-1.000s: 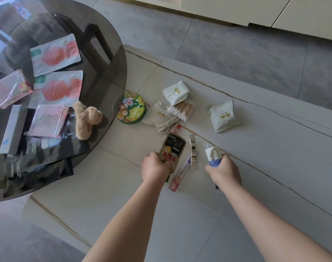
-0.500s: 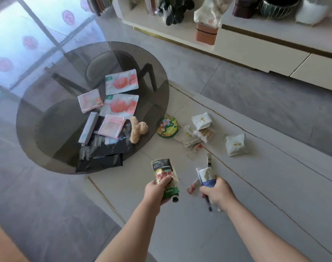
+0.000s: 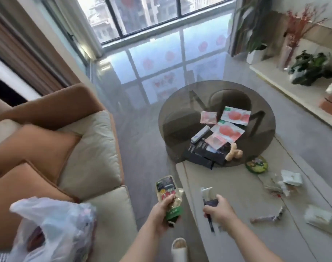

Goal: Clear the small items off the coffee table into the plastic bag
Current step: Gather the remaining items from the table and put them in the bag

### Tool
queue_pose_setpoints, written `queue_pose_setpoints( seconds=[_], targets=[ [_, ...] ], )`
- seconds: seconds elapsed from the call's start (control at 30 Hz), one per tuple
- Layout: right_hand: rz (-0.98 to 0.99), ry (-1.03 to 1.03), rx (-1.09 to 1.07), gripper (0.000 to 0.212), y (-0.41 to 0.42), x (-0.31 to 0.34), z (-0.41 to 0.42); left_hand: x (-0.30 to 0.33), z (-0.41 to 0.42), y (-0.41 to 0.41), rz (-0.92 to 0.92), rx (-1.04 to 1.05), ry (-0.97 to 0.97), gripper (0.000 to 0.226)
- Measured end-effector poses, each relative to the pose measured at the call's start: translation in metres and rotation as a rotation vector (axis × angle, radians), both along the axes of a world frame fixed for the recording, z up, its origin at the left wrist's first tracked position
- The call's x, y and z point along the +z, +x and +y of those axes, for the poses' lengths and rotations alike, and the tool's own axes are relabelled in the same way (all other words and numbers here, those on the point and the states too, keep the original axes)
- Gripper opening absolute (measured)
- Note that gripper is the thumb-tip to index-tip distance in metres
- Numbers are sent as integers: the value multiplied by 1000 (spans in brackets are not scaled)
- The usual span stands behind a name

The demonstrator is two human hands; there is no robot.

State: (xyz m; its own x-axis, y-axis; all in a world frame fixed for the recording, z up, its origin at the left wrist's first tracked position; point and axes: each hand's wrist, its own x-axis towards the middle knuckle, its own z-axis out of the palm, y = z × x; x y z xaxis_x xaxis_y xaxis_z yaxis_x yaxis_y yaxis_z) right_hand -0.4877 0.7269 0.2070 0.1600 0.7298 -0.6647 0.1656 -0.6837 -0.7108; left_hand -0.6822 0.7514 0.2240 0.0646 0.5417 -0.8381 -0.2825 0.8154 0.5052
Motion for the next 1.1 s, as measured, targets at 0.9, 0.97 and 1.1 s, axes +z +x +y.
queue_pose_setpoints(
  seconds=[0.9, 0.97, 1.1],
  targets=[
    [96, -189, 799, 8, -505, 82, 11, 65, -142, -433, 56, 898, -68, 20],
    [69, -209, 820, 12, -530, 78, 12, 61, -144, -449, 32, 926, -98, 17],
    [5, -220, 865, 40, -573, 64, 18, 49, -145, -476, -17, 962, -171, 11]
  ],
)
